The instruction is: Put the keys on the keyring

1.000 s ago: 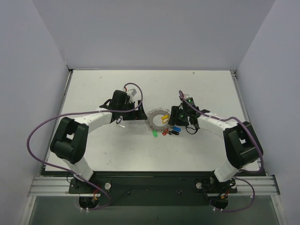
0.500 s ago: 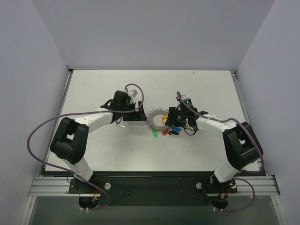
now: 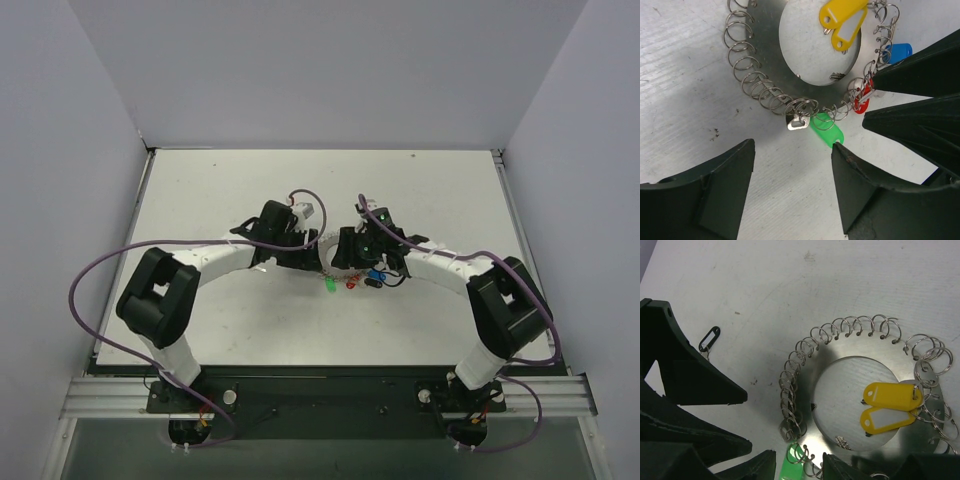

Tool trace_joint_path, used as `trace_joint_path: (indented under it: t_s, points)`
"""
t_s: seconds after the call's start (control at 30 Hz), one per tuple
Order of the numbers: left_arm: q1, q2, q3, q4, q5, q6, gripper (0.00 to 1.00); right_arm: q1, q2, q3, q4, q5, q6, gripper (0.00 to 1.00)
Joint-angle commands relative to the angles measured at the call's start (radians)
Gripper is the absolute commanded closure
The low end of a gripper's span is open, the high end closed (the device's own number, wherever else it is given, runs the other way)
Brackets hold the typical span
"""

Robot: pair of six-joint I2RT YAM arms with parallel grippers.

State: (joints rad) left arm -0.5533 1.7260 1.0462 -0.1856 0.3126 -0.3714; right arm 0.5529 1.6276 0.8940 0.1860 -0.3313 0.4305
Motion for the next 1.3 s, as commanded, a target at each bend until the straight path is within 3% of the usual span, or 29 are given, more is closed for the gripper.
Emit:
trace_joint_path:
  t_s: [0.0,0.33,0.63,1.0,1.27]
  points:
    - [-0.019,0.020,0.020,0.063,0.032,0.023,0.33,0.008,0.003,0.036,0.030,-0.023,0.027,0.58]
    - [-0.040,0.063,0.029,0.117,0.019,0.006,0.56,0.007,-0.044,0.013,0.024,-0.017,0.039,0.58]
    - [-0.054,0.095,0.029,0.149,-0.061,0.011,0.55,0.001,-0.077,-0.013,0.010,0.001,0.027,0.58]
    - [-0.056,0.124,0.029,0.221,-0.056,0.009,0.50,-0.005,-0.077,-0.015,-0.002,-0.003,0.017,0.57]
    - [-0.057,0.141,0.017,0.305,0.028,0.012,0.57,-0.013,-0.078,-0.017,-0.013,0.002,0.011,0.57]
